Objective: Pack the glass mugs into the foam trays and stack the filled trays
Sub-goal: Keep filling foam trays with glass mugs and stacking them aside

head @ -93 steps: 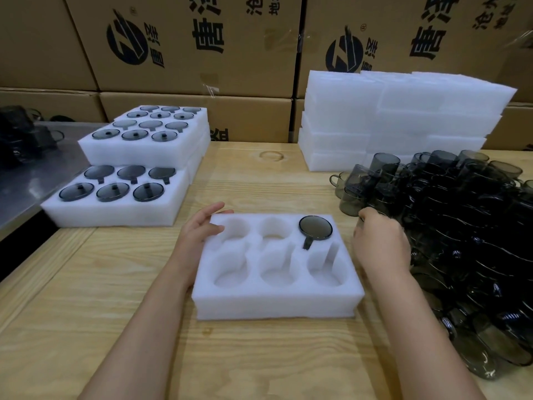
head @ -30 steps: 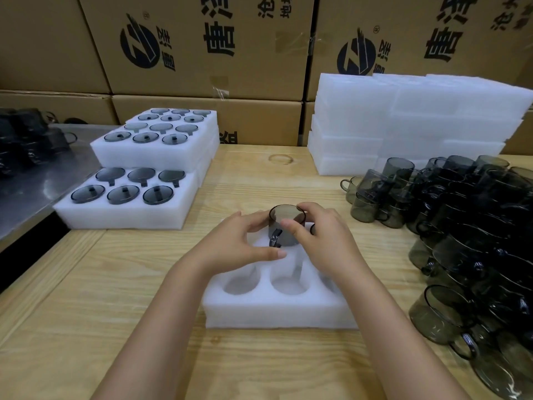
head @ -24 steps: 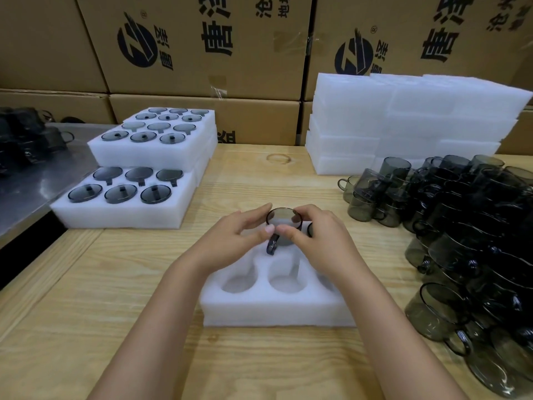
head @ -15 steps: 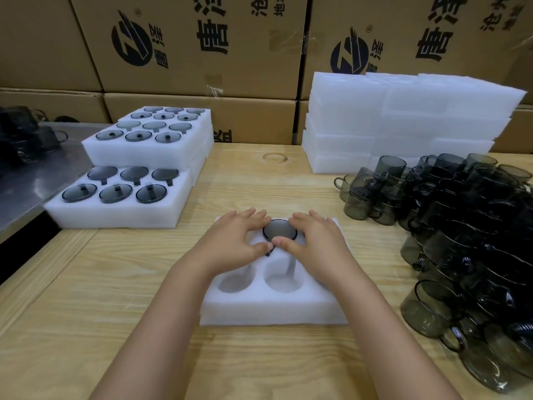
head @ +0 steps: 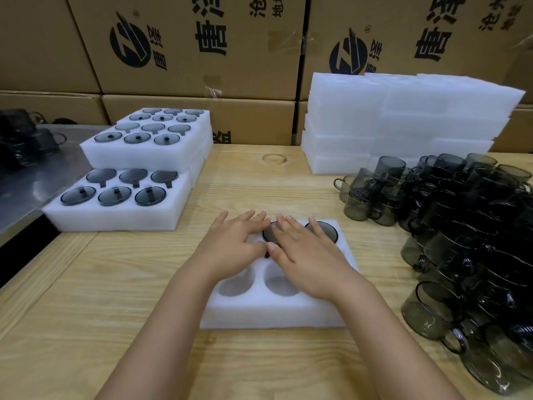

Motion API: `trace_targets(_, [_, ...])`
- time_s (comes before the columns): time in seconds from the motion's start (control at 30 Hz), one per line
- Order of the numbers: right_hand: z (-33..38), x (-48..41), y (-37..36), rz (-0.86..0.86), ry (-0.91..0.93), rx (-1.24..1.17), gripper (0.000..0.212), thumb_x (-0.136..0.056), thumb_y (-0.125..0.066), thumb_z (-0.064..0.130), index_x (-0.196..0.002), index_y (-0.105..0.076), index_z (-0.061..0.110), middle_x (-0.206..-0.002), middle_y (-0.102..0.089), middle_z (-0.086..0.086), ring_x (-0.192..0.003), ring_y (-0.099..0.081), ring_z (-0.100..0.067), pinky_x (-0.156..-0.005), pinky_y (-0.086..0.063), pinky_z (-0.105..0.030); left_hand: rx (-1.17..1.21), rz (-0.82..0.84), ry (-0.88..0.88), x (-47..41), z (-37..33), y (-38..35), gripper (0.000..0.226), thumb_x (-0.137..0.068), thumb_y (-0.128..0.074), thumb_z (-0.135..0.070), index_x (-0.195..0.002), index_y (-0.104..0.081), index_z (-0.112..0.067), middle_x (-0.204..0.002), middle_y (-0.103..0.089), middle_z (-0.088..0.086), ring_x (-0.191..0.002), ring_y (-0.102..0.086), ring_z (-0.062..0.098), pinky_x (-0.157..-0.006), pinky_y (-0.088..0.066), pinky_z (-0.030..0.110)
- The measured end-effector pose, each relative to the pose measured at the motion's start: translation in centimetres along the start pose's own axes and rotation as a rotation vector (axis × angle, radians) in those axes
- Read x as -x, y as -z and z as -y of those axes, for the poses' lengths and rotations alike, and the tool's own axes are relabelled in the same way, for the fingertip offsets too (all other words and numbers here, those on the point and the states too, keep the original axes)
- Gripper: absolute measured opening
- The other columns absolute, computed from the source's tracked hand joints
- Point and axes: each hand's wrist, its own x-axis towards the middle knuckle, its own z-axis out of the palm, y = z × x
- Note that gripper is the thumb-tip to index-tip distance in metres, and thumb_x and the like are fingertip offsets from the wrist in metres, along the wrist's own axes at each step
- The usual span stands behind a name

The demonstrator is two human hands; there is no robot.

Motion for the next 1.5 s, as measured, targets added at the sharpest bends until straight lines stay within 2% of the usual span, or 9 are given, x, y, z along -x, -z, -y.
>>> trace_targets(0.2, [0.2, 0.0, 0.1, -0.011, -0.012, -0.029, 0.050, -0.101, -0.014, 0.042, -0.145, -0.027, 0.021, -0.159, 0.002, 0.005, -0.143, 0.008, -0.003, -0.116, 0.011, -0.033, 0.980, -0.596, 0.201, 1.4, 1.6, 1.0, 0.028, -0.090, -0.050, 0.003, -0.101, -0.069, -0.014, -0.109, -0.069, 0.004, -0.105, -0.061, 0.012, -0.086, -0.044, 0.019])
trace_targets(0.33, [-0.3, -0.2, 0.5, -0.037, -0.020, -0.197, 0.045, -0.099, -0.030, 0.043, -0.140, -0.035, 0.025, -0.157, -0.017, 0.002, -0.144, -0.009, -0.007, -0.116, -0.006, -0.032, 1.409, -0.477, 0.370, 2.1, 3.8, -0.1, 0.031, -0.092, -0.048, -0.001, -0.118, -0.059, -0.012, -0.119, -0.065, 0.006, -0.101, -0.062, 0.018, -0.086, -0.049, 0.031])
trace_targets(0.43, [-1.7, -0.9, 1.5, -0.292, -0.171, -0.530, 0.048, -0.094, -0.047, 0.039, -0.140, -0.039, 0.028, -0.133, -0.053, 0.000, -0.119, -0.050, -0.017, -0.091, -0.037, -0.027, 1.402, -0.407, 0.329, 1.9, 4.1, -0.5, 0.036, -0.090, -0.046, 0.005, -0.121, -0.058, -0.009, -0.116, -0.065, 0.006, -0.092, -0.067, 0.019, -0.077, -0.055, 0.031])
trace_targets(0.57, [-6.5, -3.2, 4.5, -0.725, -0.500, -0.412, 0.044, -0.092, -0.050, 0.023, -0.135, -0.045, 0.013, -0.131, -0.053, -0.009, -0.112, -0.052, -0.028, -0.088, -0.040, -0.035, 1.401, -0.378, 0.326, 1.6, 4.4, -0.6, 0.034, -0.089, -0.044, 0.006, -0.113, -0.062, -0.010, -0.117, -0.066, 0.008, -0.093, -0.067, 0.022, -0.078, -0.055, 0.035])
trace_targets(0.77, [-10.5, -5.1, 5.4, -0.478, -0.730, -0.179, 0.033, -0.093, -0.048, 0.017, -0.124, -0.045, 0.004, -0.131, -0.044, -0.018, -0.116, -0.048, -0.040, -0.087, -0.041, -0.043, 1.447, -0.359, 0.338, 1.6, 4.6, -0.6, 0.045, -0.069, -0.058, -0.014, -0.114, -0.062, -0.011, -0.117, -0.067, 0.009, -0.099, -0.064, 0.027, -0.088, -0.048, 0.043])
trace_targets(1.0, [-9.7, -5.5, 5.0, -0.575, -0.682, -0.111, 0.034, -0.086, -0.045, -0.005, -0.116, -0.057, 0.004, -0.117, -0.056, -0.021, -0.105, -0.053, -0.040, -0.079, -0.044, -0.038, 1.445, -0.349, 0.323, 1.4, 4.7, -0.7, 0.044, -0.069, -0.057, -0.016, -0.112, -0.062, -0.011, -0.115, -0.066, 0.010, -0.099, -0.063, 0.028, -0.090, -0.048, 0.043])
trace_targets(1.2, [-5.9, -3.7, 6.1, -0.790, -0.410, -0.325, 0.016, -0.090, -0.056, 0.022, -0.093, -0.063, 0.008, -0.093, -0.065, -0.011, -0.091, -0.057, -0.031, -0.074, -0.043, -0.034, 1.403, -0.341, 0.284, 1.5, 4.8, -0.8, 0.047, -0.069, -0.056, -0.016, -0.115, -0.061, -0.010, -0.116, -0.067, 0.005, -0.101, -0.063, 0.026, -0.085, -0.050, 0.040])
trace_targets(1.33, [-1.7, -2.3, 5.6, -0.716, -0.260, -0.545, 0.037, -0.074, -0.072, 0.046, -0.072, -0.058, 0.012, -0.065, -0.058, 0.006, -0.063, -0.050, -0.007, -0.059, -0.040, -0.023, 1.350, -0.305, 0.223, 1.7, 4.5, -0.7, 0.043, -0.071, -0.061, -0.014, -0.114, -0.064, -0.013, -0.122, -0.062, 0.005, -0.102, -0.063, 0.022, -0.085, -0.051, 0.037])
trace_targets(1.5, [1.5, -2.0, 3.9, -0.608, -0.083, -0.713, 0.036, -0.072, -0.077, 0.037, -0.062, -0.052, 0.013, -0.050, -0.045, 0.012, -0.048, -0.042, 0.002, -0.047, -0.033, -0.009, 1.346, -0.259, 0.214, 2.0, 4.2, -0.7, 0.042, -0.081, -0.057, -0.024, -0.119, -0.064, -0.006, -0.126, -0.061, 0.018, -0.114, -0.060, 0.034, -0.096, -0.049, 0.047])
